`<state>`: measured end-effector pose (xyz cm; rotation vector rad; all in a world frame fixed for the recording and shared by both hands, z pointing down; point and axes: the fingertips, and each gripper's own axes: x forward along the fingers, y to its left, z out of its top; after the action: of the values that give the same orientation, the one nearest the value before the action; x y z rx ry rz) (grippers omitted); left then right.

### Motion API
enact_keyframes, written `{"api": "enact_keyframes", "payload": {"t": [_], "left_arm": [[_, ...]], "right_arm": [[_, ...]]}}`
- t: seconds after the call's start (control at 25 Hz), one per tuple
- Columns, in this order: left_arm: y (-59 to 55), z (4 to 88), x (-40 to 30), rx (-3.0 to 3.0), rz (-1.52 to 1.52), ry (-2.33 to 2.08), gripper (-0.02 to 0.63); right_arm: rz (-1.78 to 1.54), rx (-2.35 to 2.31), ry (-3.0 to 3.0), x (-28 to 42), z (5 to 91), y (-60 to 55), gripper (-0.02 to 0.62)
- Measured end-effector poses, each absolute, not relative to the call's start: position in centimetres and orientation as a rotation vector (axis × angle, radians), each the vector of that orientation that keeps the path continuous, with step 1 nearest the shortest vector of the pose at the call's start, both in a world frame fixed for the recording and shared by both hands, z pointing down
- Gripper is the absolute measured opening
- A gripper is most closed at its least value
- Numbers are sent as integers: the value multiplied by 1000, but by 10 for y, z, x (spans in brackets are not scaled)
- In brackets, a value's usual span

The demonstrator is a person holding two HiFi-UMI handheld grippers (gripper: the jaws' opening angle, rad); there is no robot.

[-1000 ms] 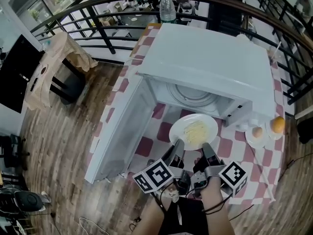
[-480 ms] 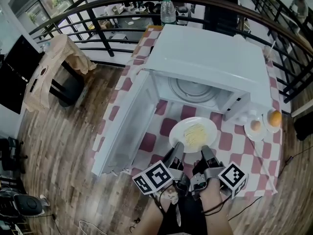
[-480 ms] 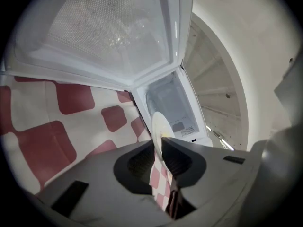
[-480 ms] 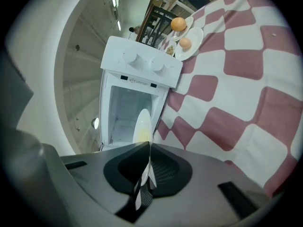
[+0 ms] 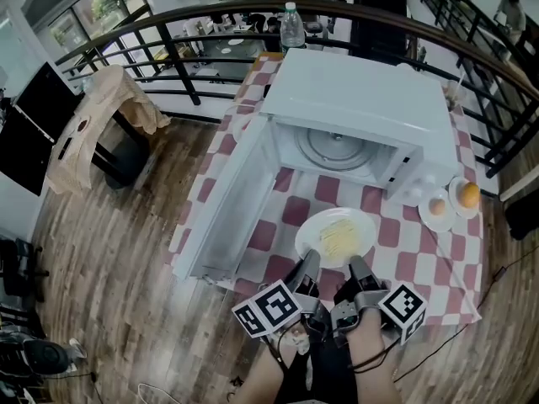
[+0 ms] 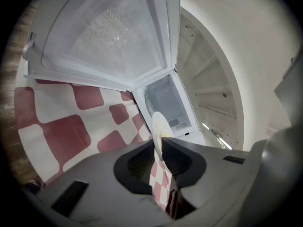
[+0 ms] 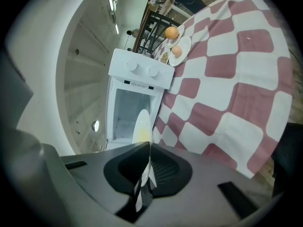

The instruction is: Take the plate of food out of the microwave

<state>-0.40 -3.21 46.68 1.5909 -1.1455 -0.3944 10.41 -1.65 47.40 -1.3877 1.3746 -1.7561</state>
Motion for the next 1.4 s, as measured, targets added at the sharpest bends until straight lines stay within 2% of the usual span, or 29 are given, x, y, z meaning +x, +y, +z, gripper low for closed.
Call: {"api": "enact_keyframes", "payload": {"t": [0.68,1.4], "left_arm": [[31,456,-11,1606,-405,-1113,74],[52,448,-8,1615,-410,-1121,73]], "right_arm": [[-1734,-1428,1342,98,462,52,23],[-1706,-1380,1345,99,453,69,21]]}}
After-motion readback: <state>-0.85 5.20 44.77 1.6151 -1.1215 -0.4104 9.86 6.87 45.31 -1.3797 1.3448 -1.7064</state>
